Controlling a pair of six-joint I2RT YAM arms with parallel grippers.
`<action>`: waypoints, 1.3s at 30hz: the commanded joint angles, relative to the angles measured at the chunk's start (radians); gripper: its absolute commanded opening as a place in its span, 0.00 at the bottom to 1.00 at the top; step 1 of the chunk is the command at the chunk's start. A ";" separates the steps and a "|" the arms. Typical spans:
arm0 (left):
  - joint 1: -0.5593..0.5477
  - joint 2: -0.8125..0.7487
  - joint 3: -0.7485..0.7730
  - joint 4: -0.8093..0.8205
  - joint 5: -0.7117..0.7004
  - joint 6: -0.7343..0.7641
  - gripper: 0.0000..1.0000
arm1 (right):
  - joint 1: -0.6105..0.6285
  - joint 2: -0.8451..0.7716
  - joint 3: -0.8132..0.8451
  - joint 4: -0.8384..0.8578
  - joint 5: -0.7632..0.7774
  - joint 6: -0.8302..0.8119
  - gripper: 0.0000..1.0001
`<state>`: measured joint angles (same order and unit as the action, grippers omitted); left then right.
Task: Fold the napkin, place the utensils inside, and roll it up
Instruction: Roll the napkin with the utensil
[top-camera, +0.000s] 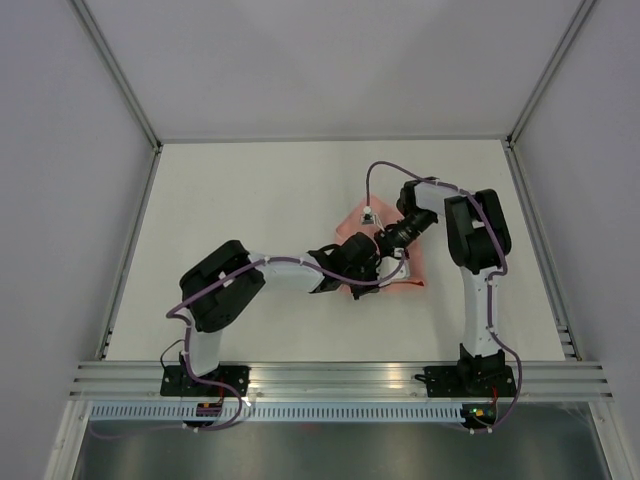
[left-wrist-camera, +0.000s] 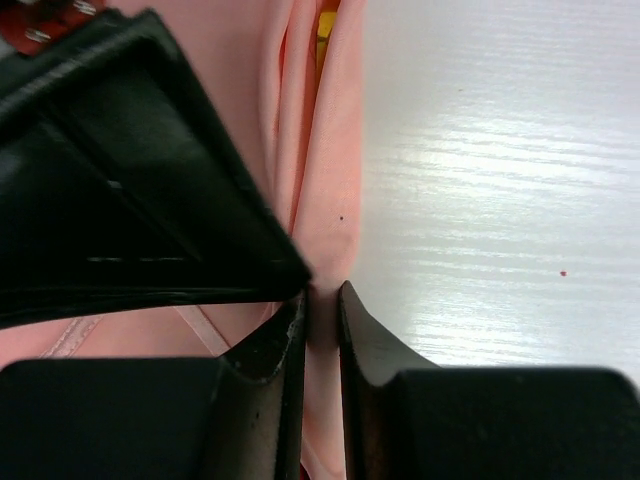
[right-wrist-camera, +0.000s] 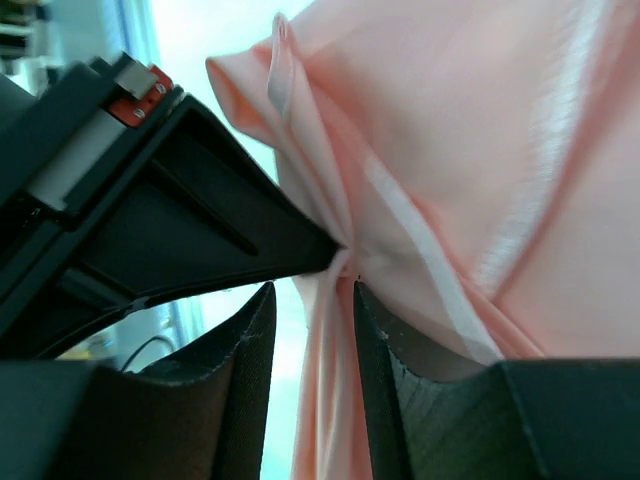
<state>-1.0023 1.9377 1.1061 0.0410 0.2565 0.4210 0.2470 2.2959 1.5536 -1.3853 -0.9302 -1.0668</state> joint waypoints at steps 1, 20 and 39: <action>0.001 0.098 -0.014 -0.257 0.154 -0.077 0.02 | -0.044 -0.142 -0.032 0.196 -0.021 0.024 0.43; 0.139 0.239 0.199 -0.552 0.470 -0.186 0.02 | -0.310 -0.644 -0.441 0.502 -0.072 -0.012 0.47; 0.212 0.382 0.382 -0.713 0.579 -0.287 0.02 | 0.190 -1.187 -0.975 1.019 0.398 0.122 0.61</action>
<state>-0.7982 2.2452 1.4963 -0.5808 0.9886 0.1497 0.3965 1.1084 0.5777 -0.4408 -0.5961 -0.9550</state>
